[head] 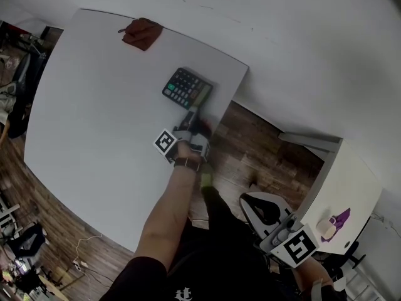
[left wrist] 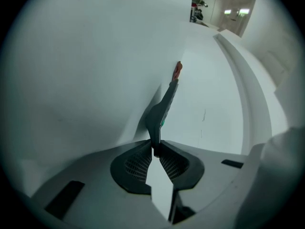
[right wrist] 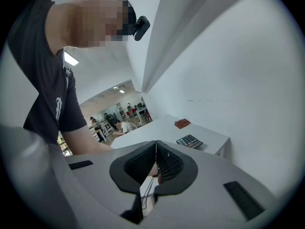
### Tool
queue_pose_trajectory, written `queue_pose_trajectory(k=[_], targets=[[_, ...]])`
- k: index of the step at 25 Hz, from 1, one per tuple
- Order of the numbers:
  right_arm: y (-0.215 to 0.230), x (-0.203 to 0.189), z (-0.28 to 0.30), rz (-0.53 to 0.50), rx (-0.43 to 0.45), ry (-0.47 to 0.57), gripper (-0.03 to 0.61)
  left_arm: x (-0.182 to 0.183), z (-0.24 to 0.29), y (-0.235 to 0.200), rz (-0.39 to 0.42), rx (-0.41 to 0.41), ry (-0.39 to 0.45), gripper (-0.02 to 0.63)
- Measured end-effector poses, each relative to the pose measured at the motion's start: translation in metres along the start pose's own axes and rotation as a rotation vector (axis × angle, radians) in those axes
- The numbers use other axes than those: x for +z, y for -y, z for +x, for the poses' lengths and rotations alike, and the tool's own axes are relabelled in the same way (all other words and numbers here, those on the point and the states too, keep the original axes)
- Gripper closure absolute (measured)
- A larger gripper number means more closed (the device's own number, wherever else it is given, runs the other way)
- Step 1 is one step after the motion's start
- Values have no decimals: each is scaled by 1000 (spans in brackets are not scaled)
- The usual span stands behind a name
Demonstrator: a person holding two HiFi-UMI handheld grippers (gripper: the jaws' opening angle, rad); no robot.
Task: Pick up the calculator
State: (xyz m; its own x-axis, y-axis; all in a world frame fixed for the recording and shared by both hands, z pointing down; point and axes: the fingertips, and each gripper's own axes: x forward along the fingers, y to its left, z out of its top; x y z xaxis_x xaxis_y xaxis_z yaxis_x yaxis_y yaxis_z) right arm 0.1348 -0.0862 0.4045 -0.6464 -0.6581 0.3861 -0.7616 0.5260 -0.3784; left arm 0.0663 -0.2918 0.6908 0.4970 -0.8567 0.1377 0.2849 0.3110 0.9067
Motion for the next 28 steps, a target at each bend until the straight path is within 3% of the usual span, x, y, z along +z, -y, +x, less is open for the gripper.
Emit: queue_pose_trajectory(k=[16,28], targets=[[-14,3,14,-7,61,43,565,-44,-47,51,192,-32,-175,569],[-61,16,13,8,102,103,565,-79,-144,120,323,-122,-288,569]])
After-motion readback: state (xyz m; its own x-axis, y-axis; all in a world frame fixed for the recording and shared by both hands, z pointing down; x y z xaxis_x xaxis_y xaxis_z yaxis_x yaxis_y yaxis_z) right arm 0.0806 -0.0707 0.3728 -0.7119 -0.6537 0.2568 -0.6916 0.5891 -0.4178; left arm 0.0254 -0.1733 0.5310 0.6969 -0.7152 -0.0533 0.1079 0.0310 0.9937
